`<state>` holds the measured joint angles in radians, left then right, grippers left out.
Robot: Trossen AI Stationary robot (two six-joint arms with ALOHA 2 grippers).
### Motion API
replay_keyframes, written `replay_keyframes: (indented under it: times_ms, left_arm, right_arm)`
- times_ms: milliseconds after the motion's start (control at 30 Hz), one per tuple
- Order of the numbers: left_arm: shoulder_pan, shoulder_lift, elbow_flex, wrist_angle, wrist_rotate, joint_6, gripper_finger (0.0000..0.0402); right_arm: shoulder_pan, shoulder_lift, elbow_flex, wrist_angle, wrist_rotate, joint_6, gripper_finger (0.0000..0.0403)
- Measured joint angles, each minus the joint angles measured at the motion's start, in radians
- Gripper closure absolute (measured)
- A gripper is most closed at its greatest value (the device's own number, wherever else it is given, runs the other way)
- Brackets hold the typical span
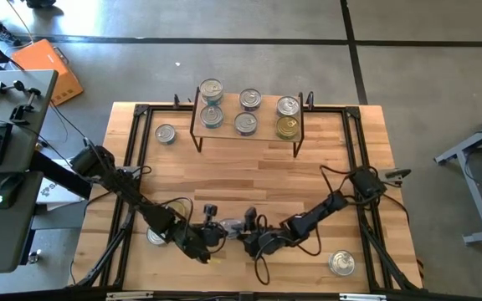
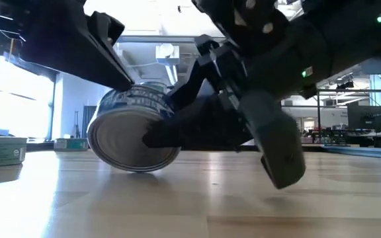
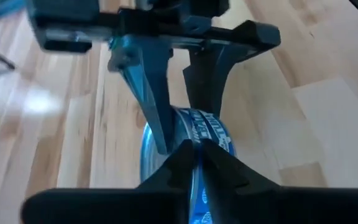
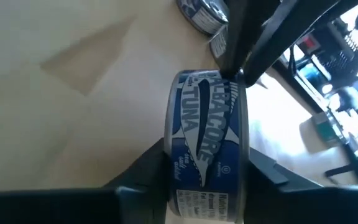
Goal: Stack canned seafood by type on shelf
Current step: Stack the blue tuna can on top of the blue tuna can on the shelf
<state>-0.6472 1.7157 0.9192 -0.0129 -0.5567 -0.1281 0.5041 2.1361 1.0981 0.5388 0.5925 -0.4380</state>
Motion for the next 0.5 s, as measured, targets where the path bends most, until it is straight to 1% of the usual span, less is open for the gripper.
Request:
replay_keyframes:
  times_ms: [67, 267, 400, 500]
  left_arm:
    - [0.0, 0.0, 0.0, 0.016, 0.005, 0.057, 0.036]
    - [0.0, 0.0, 0.0, 0.068, 0.047, 0.169, 0.0271]
    - [0.025, 0.0, 0.002, 0.072, 0.049, 0.162, 0.0217]
    - [0.045, 0.004, 0.002, 0.047, 0.022, 0.175, 0.0192]
  right_arm:
    - [0.007, 0.0, 0.0, 0.002, 0.001, 0.053, 0.0281]
    - [0.006, 0.0, 0.0, 0.006, 0.01, 0.176, 0.0281]
    - [-0.008, 0.0, 0.0, 0.006, 0.011, 0.202, 0.0281]
    - [-0.021, 0.0, 0.0, 0.006, 0.01, 0.234, 0.0277]
